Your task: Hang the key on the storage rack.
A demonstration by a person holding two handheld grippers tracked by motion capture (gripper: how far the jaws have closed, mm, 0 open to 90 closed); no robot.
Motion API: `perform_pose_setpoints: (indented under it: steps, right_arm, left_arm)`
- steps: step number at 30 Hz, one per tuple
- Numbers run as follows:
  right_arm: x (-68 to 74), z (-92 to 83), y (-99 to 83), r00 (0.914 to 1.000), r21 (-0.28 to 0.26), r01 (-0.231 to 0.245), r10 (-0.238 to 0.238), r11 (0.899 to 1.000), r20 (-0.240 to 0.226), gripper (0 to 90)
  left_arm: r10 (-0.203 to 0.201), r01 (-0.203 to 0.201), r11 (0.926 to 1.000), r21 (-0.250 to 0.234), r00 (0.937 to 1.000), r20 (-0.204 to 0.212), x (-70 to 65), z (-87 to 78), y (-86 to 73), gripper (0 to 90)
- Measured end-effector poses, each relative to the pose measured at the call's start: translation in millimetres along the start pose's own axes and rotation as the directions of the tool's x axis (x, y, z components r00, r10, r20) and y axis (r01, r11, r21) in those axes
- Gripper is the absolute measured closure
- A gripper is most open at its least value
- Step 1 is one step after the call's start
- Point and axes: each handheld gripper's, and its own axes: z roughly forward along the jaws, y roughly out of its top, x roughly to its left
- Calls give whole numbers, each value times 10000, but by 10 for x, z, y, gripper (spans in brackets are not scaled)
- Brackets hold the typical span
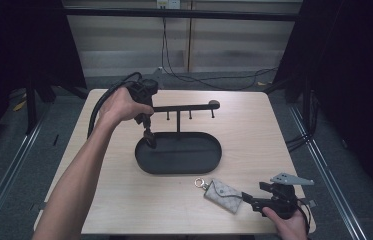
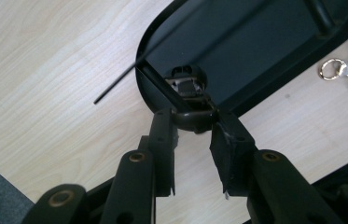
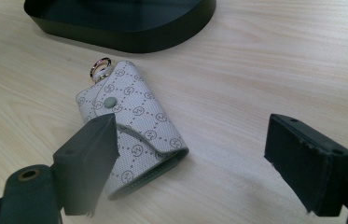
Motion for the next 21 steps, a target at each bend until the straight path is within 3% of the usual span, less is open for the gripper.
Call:
perform_pose_setpoints:
  steps: [4, 10, 18, 20, 21]
  right_arm:
    - [1, 3, 0, 10000, 13, 5, -5, 10000, 43, 172]
    - [5, 3, 0, 10000, 21, 8, -8, 10000, 51, 172]
    - [7, 4, 1, 10000, 23, 37, -37, 10000, 55, 172]
    - [7, 2, 1, 10000, 13, 20, -20, 10000, 57, 172]
    - [5, 4, 1, 10000, 5, 8, -8, 10000, 65, 172]
  left_arm:
    - [-241, 241, 9997, -97, 9997, -69, 1, 0, 8, 706]
    - [-135, 134, 9998, -143, 9999, -90, 4, 12, 5, 699]
    - [-74, 70, 9996, -271, 9999, -144, -6, 36, -40, 523]
    - [-228, 234, 9986, -473, 9997, 128, -12, 42, -58, 468]
    - [-112, 120, 9987, -488, 9998, 177, -2, 37, -66, 452]
